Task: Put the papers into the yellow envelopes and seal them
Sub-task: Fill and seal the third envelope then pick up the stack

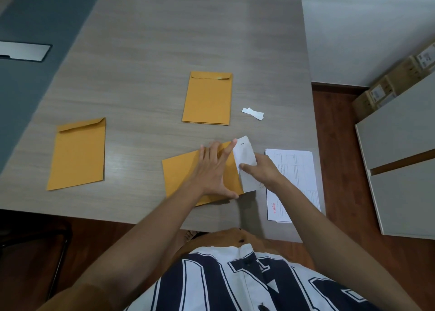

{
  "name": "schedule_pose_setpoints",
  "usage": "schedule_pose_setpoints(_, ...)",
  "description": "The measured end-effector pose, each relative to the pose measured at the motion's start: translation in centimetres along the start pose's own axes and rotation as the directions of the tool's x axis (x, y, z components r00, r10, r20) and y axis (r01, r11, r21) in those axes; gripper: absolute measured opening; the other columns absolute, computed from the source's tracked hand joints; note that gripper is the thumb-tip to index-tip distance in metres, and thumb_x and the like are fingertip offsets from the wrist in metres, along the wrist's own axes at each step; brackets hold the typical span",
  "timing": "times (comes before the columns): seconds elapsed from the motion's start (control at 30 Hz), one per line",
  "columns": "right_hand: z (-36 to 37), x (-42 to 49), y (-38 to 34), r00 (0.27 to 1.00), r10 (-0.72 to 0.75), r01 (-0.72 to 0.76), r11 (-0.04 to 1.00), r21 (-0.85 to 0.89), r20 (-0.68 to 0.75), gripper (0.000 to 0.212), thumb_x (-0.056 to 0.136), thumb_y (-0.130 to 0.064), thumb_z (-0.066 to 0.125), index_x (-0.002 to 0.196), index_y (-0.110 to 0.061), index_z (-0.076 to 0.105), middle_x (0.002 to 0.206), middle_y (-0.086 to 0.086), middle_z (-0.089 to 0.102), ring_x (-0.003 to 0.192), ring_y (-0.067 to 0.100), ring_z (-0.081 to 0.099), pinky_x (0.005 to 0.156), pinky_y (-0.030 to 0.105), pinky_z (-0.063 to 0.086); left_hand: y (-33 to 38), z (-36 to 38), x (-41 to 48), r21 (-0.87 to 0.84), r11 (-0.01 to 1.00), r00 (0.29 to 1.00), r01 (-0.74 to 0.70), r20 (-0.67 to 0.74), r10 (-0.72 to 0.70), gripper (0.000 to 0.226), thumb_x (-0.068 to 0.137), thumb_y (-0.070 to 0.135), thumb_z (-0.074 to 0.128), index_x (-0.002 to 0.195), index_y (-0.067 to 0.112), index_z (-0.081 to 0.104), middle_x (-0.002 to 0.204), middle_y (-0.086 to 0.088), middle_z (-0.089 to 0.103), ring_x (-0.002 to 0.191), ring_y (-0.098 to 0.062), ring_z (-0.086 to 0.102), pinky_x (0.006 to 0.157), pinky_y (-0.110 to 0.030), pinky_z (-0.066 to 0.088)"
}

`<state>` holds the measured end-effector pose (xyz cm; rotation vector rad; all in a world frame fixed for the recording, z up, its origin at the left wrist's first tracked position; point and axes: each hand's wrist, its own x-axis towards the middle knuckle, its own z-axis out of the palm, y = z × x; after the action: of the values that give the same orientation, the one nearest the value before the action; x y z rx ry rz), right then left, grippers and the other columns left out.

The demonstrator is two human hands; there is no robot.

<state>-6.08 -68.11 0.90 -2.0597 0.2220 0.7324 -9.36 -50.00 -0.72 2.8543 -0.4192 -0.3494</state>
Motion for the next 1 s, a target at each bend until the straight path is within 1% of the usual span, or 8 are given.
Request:
schedule_pose_setpoints(0.1, -0.6, -0.1, 0.0, 1.000, -0.012, 0.013, 0.999, 0.035, -0.004, 0.041, 0.093, -0.027, 0.065, 0.130, -0.012, 0.057, 0.122, 0.008, 0.063, 0.109, 0.030, 0.059, 0.095, 0.046, 0.051, -0.9, 0.0, -0.6, 0.028, 0.999, 0.997, 0.024, 0.075, -0.026, 0.159, 0.034, 0.093, 0.063, 0.150, 0.033, -0.026, 0.161, -0.022, -0.004, 0.149, -0.041, -0.006, 0.116, -0.066, 0.003)
schedule_pose_setpoints(0.23, -0.4, -0.3, -0.3, 0.999, -0.011, 0.008, 0.999, 0.053, 0.044, 0.039, 0.093, -0.027, 0.064, 0.128, -0.012, 0.059, 0.122, 0.007, 0.064, 0.109, 0.030, 0.060, 0.096, 0.047, 0.051, -1.5, 0.0, -1.1, 0.088, 0.995, 0.993, 0.045, 0.105, -0.055, 0.160, 0.034, 0.090, 0.068, 0.150, 0.034, -0.027, 0.158, -0.023, 0.007, 0.147, -0.043, 0.006, 0.115, -0.065, 0.008)
schedule_pose_setpoints(0.43, -0.6, -0.4, -0.8, 0.994, -0.012, 0.008, 1.000, -0.029, -0.113, 0.026, 0.093, -0.027, 0.060, 0.109, -0.010, 0.068, 0.109, 0.009, 0.068, 0.100, 0.030, 0.061, 0.073, 0.032, 0.046, -0.5, -0.9, -1.0, 0.124, 0.992, 0.999, 0.018, 0.032, -0.022, 0.158, 0.036, 0.087, 0.069, 0.152, 0.031, -0.023, 0.150, -0.021, 0.023, 0.139, -0.038, 0.024, 0.112, -0.063, 0.021)
schedule_pose_setpoints(0.6, -0.5, -0.8, -1.4, 0.999, 0.028, -0.029, 0.999, -0.029, -0.025, 0.027, 0.093, -0.030, 0.060, 0.096, -0.006, 0.070, 0.100, 0.014, 0.068, 0.093, 0.035, 0.064, 0.067, 0.038, 0.053, 1.2, -1.7, -0.7, 0.095, 0.995, 1.000, -0.008, -0.004, 0.008, 0.159, 0.035, 0.082, 0.074, 0.152, 0.033, -0.021, 0.150, -0.022, 0.023, 0.139, -0.040, 0.025, 0.112, -0.062, 0.024)
schedule_pose_setpoints(0.7, -0.6, -1.0, -1.6, 0.999, 0.033, -0.032, 0.998, -0.050, 0.017, 0.022, 0.094, -0.025, 0.057, 0.081, -0.010, 0.066, 0.084, 0.009, 0.063, 0.083, 0.033, 0.061, 0.054, 0.029, 0.049, 1.3, -1.7, -0.9, 0.096, 0.995, 1.000, -0.007, 0.014, 0.006, 0.159, 0.037, 0.080, 0.076, 0.150, 0.034, -0.025, 0.155, -0.022, 0.018, 0.143, -0.041, 0.019, 0.112, -0.064, 0.022)
schedule_pose_setpoints(0.8, -1.0, -1.1, -1.4, 1.000, -0.002, 0.002, 0.998, -0.056, 0.005, 0.020, 0.089, -0.022, 0.065, 0.069, -0.019, 0.068, 0.067, -0.003, 0.059, 0.075, 0.024, 0.060, 0.062, 0.031, 0.052, 1.1, -1.7, -1.3, 0.121, 0.993, 1.000, -0.012, 0.008, 0.011, 0.160, 0.036, 0.080, 0.076, 0.149, 0.034, -0.026, 0.155, -0.022, 0.017, 0.144, -0.040, 0.020, 0.112, -0.064, 0.022)
schedule_pose_setpoints(0.87, -1.2, -1.0, -1.1, 1.000, -0.005, 0.005, 0.999, -0.034, -0.009, 0.013, 0.087, -0.024, 0.069, 0.077, -0.017, 0.074, 0.072, -0.001, 0.064, 0.079, 0.025, 0.065, 0.075, 0.039, 0.059, 1.1, -1.7, -1.5, 0.120, 0.993, 1.000, -0.015, 0.005, 0.014, 0.160, 0.035, 0.080, 0.076, 0.149, 0.034, -0.027, 0.155, -0.022, 0.017, 0.143, -0.040, 0.019, 0.113, -0.063, 0.022)
schedule_pose_setpoints(1.0, -0.7, -1.1, -0.9, 1.000, -0.020, 0.019, 0.998, -0.060, -0.007, 0.015, 0.087, -0.022, 0.067, 0.092, -0.013, 0.078, 0.079, 0.003, 0.066, 0.082, 0.025, 0.067, 0.078, 0.039, 0.060, 1.7, -1.8, -1.8, 0.124, 0.992, 0.999, -0.034, -0.013, 0.036, 0.159, 0.035, 0.079, 0.076, 0.152, 0.034, -0.021, 0.149, -0.022, 0.024, 0.139, -0.039, 0.025, 0.112, -0.061, 0.025)
